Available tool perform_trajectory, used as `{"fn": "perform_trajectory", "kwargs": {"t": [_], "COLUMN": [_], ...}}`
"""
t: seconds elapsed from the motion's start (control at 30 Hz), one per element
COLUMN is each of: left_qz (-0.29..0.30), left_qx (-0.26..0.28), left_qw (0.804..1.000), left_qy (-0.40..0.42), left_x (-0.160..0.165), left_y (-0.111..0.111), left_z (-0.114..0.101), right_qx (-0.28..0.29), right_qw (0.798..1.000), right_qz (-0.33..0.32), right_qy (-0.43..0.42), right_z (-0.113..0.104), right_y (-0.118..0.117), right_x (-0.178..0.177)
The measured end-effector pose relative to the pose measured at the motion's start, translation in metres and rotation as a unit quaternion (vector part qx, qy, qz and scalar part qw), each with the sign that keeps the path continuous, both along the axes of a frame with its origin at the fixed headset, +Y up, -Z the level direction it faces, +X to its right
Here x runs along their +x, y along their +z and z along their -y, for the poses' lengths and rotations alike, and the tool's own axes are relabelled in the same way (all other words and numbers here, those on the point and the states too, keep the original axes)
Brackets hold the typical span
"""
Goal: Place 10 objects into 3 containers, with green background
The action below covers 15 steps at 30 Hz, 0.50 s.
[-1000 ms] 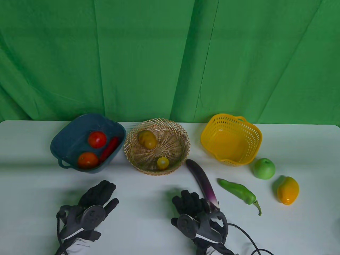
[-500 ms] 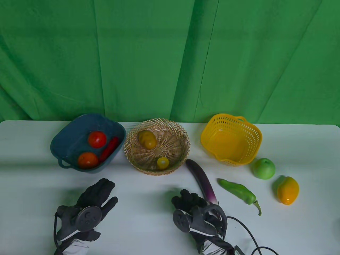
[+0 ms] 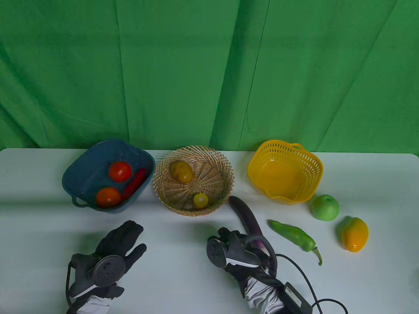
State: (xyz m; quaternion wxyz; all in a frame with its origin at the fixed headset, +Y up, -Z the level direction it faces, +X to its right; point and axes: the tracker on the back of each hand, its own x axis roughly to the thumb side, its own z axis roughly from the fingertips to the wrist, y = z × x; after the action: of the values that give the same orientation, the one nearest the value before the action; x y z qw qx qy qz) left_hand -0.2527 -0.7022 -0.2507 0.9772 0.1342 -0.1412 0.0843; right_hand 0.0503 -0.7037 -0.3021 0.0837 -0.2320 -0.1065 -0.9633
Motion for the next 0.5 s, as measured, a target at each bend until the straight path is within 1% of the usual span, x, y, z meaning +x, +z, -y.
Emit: {"fn": "perform_trajectory", "kwargs": {"t": [0.23,0.37,0.5], "left_qz": [-0.003,-0.006,-0.008], "left_qx": [0.000,-0.001,0.000], "left_qw": [1.000,1.000,1.000], "left_qy": [-0.001,-0.002,-0.005], "left_x": [-0.001,-0.002,-0.003], "left_y": [0.000,0.000,0.001], "left_z": [-0.001,-0.001,-0.002], "right_qx": [0.033,0.058,0.084], "right_qw": [0.999,0.997,0.993], "right_qz": [0.007,0.013,0.019], "right_qy": [-0.022,-0.046,-0.076], "right_z": [-0.033,-0.057,-0.072], "right_y": [-0.018,-0.036,-0.049], "right_x": [-0.010,-0.026,-0.038]}}
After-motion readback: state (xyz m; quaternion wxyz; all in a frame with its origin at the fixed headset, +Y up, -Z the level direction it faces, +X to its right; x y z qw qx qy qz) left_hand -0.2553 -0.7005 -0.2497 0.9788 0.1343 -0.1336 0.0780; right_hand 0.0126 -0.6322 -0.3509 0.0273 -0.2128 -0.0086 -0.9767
